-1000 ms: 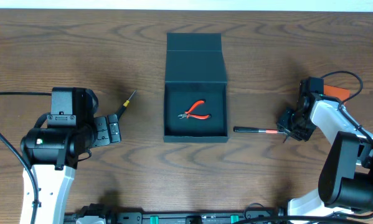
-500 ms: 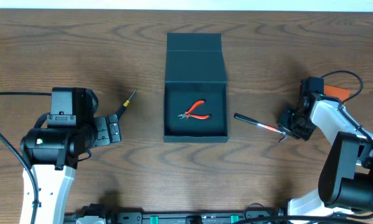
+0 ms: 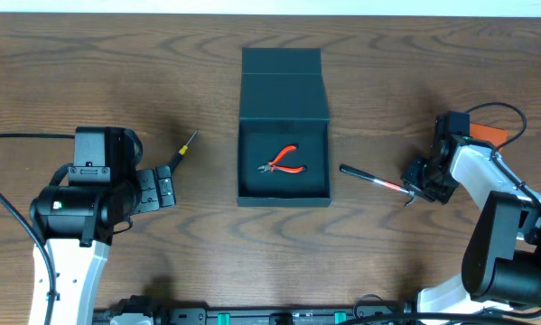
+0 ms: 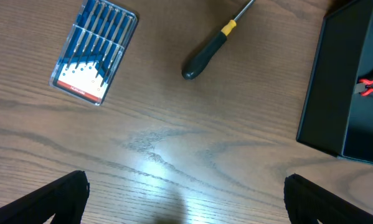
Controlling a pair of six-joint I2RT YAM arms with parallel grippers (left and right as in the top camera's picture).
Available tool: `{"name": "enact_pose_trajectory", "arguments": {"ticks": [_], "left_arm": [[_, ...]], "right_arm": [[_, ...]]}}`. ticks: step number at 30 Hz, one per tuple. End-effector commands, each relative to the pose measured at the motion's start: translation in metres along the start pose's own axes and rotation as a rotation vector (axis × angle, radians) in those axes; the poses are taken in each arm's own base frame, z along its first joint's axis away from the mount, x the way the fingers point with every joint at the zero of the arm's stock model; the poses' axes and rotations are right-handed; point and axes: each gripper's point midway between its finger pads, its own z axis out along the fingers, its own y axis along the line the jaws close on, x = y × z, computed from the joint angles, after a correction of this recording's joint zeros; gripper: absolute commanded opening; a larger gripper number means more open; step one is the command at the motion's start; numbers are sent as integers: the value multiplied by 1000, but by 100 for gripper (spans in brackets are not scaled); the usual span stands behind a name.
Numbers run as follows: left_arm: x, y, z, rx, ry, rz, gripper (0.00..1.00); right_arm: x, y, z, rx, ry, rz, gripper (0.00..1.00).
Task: Pack container
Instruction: 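Grasp the hammer head with the right gripper and lift, then carry the hammer over the box and lower it inside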
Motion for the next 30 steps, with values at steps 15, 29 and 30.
{"name": "enact_pose_trajectory", "arguments": {"ticks": [15, 29, 30], "left_arm": [[-5, 2, -7, -8, -26, 2, 98], [-5, 2, -7, -8, -25, 2, 98], [-5, 2, -6, -8, -25, 2, 98]], "right_arm": [[-15, 5, -49, -18, -89, -71, 1], [-18, 23, -133, -168, -230, -124, 1], [-18, 27, -142, -186, -245, -142, 1]]}}
